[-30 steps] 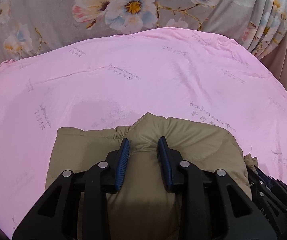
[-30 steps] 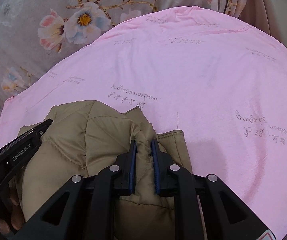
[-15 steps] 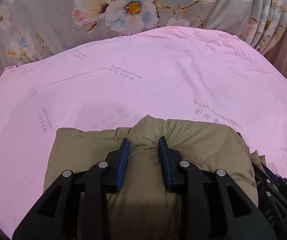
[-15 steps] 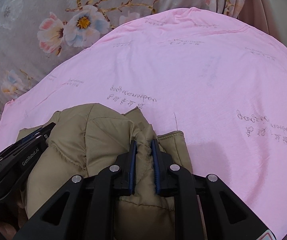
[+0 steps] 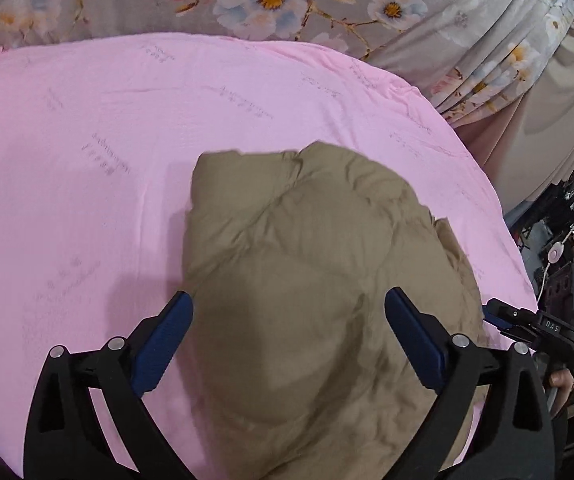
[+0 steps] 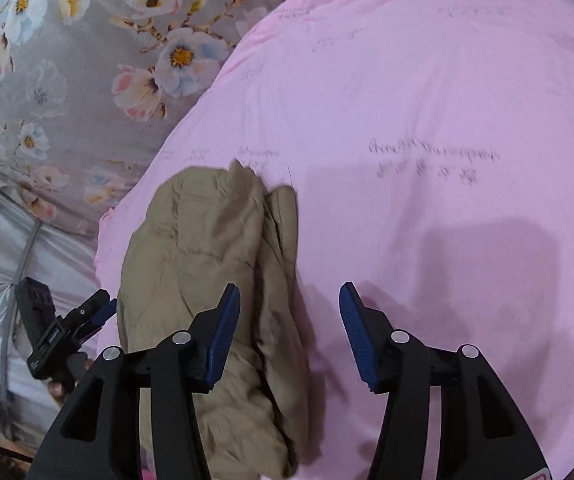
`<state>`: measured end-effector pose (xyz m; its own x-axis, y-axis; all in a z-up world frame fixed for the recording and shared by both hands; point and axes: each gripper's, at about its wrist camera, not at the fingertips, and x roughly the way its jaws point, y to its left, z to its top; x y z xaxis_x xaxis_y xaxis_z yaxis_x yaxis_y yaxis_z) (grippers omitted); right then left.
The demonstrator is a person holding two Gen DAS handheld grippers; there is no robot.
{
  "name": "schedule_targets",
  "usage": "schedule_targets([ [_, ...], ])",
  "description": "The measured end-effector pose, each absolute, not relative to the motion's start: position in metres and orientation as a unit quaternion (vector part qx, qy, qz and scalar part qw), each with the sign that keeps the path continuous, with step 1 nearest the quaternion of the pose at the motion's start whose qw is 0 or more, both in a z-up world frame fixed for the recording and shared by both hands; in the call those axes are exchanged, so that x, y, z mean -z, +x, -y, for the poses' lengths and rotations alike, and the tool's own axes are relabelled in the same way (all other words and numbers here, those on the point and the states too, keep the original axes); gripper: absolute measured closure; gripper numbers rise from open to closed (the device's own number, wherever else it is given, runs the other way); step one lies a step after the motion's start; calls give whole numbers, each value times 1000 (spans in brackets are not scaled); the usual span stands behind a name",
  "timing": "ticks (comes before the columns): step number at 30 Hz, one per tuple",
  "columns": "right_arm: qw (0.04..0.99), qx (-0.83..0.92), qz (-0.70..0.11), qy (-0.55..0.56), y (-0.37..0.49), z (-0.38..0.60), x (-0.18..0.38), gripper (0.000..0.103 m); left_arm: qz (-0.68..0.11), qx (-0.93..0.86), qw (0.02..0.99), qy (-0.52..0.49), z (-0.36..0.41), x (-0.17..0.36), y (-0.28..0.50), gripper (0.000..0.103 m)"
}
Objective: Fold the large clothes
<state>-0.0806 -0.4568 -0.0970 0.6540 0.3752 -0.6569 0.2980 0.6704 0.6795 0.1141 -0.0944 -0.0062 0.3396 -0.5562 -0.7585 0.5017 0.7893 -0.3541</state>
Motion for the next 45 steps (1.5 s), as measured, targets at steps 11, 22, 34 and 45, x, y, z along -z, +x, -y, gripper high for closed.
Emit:
schedule_targets([
  [11, 771, -120, -453, 431, -58, 421, 124, 51, -537, 381, 748, -79, 73, 41, 113, 9],
  [22, 728, -209, -443, 479, -28, 374, 133, 51, -533, 405, 736, -100, 74, 52, 125, 5],
  [34, 831, -166, -362, 389, -10, 344, 28, 90, -435, 415, 794, -87, 57, -11, 120, 58],
  [45, 899, -194, -254, 299, 22, 317, -103, 91, -269, 445, 850, -91, 25, -136, 125, 64],
])
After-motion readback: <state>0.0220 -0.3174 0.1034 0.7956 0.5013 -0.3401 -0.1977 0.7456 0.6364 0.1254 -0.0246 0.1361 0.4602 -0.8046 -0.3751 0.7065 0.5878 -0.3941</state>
